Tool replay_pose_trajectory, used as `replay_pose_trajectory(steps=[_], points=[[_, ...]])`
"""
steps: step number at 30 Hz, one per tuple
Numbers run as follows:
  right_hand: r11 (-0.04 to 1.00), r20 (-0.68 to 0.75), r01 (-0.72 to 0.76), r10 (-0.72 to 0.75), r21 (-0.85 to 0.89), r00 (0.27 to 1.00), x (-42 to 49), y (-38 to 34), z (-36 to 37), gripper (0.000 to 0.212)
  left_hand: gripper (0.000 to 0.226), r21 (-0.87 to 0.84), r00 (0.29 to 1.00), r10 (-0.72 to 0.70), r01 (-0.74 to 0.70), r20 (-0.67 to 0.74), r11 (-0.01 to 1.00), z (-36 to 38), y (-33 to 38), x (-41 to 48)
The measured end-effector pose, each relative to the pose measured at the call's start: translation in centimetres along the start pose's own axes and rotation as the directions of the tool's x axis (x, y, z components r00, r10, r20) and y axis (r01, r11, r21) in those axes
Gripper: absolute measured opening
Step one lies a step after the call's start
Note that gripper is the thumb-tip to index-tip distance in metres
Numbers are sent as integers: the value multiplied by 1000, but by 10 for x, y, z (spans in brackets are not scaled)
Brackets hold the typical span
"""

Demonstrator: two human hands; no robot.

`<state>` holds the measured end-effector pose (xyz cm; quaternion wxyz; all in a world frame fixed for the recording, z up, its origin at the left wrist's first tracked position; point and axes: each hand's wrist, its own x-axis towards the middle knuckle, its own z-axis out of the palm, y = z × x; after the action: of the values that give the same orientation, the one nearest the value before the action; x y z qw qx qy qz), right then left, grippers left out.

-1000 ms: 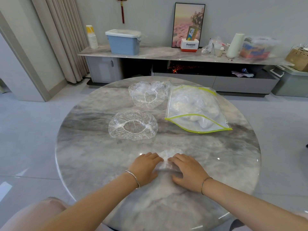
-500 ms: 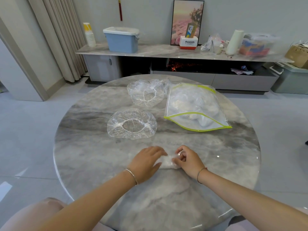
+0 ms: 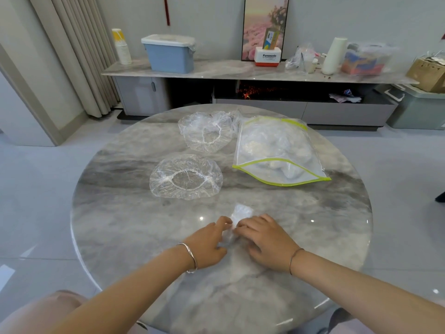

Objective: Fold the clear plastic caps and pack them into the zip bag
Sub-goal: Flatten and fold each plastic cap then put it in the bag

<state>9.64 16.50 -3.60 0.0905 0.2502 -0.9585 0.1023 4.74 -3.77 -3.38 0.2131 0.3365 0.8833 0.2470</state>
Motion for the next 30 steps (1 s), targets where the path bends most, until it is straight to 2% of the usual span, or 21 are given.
replay_pose_trajectory(steps=[2,5,9,11,12,16,19,20,23,24,27,30], points=[[998,90,-60,57,27,994,-1,-3,4,47,51,-75,1000,-15,17,18,997,-1,4,2],[971,63,-183,175,153,983,2,1,8,48,56,-99,1000,-28,29,13,995,-7,5,3],[936,16,-265,268,230,963,11,1,10,27,68,163,999,29,-25,-17,986,-15,-3,5],[890,7,-325,341,321,940,14,2,11,11,64,189,997,44,-32,-61,982,-14,-6,7],[850,12,-359,384,386,923,15,3,10,3,60,172,995,39,-22,-95,985,-12,-8,9],[570,157,-486,528,663,834,18,1,3,18,20,-23,954,-37,31,-296,999,-6,-7,16],[389,262,-541,575,746,775,19,-4,2,19,34,-118,938,-127,94,-323,989,-4,-2,20],[362,272,-557,599,747,753,19,-5,2,19,36,-128,937,-151,116,-314,985,-4,0,21],[411,232,-646,699,643,676,19,-6,7,27,35,-91,935,-209,190,-287,977,-1,2,23],[394,251,-667,710,632,658,19,-7,7,32,33,-61,934,-203,194,-293,979,0,3,23],[238,368,-660,674,713,641,23,-8,-1,31,30,-41,940,-187,183,-286,982,-4,7,26],[106,419,-631,662,769,622,26,-4,-12,30,34,-247,943,-266,214,-199,945,-15,12,30]])
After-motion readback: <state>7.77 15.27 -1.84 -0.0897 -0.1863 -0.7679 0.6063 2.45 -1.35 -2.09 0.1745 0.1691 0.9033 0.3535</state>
